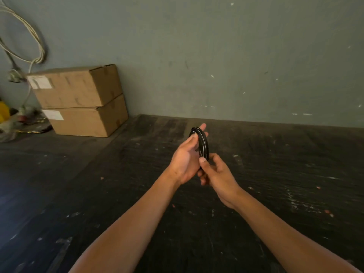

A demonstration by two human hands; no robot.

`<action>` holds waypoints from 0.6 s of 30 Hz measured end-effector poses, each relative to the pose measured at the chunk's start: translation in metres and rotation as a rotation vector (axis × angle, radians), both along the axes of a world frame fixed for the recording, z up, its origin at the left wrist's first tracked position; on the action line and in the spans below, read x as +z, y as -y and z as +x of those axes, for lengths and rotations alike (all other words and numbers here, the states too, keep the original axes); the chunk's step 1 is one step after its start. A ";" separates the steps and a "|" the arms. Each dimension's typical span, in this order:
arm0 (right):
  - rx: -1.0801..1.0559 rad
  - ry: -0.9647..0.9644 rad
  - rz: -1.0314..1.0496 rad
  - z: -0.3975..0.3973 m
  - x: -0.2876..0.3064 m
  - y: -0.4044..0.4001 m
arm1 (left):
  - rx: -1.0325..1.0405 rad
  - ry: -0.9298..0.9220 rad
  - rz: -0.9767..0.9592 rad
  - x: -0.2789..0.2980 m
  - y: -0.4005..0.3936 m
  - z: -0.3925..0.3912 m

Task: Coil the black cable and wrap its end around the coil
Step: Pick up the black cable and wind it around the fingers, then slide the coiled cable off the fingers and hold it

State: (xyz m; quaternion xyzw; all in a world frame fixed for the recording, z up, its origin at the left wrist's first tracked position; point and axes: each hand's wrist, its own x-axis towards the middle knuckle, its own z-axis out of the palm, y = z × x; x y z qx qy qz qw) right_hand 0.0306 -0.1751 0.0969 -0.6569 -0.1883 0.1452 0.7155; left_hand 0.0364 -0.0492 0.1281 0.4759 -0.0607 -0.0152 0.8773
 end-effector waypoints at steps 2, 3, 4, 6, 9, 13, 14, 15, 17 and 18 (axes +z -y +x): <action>-0.011 0.027 -0.063 0.002 -0.005 0.001 | 0.011 -0.046 0.026 -0.003 0.004 -0.001; -0.010 0.027 -0.084 0.003 -0.007 0.002 | 0.023 -0.077 0.043 -0.005 0.005 -0.001; -0.009 0.020 -0.104 0.004 -0.009 0.003 | 0.035 -0.116 0.063 -0.007 0.005 0.001; -0.012 -0.024 -0.126 0.006 -0.013 0.007 | 0.032 -0.200 0.116 -0.010 0.003 0.003; -0.005 -0.183 -0.083 0.011 -0.016 0.014 | -0.028 -0.280 0.248 -0.008 -0.001 0.003; -0.046 -0.484 0.032 0.019 -0.018 0.031 | 0.152 -0.016 0.652 -0.008 0.000 -0.009; -0.047 -0.562 0.067 0.021 -0.018 0.036 | 0.230 0.130 0.827 -0.013 -0.003 -0.013; -0.038 -0.634 0.102 0.022 -0.017 0.041 | 0.249 0.271 1.022 -0.021 -0.006 -0.016; -0.005 -0.747 0.161 0.024 -0.017 0.049 | 0.145 0.442 1.392 -0.041 -0.012 -0.020; 0.009 -0.788 0.179 0.024 -0.017 0.051 | 0.087 0.503 1.517 -0.053 -0.015 -0.019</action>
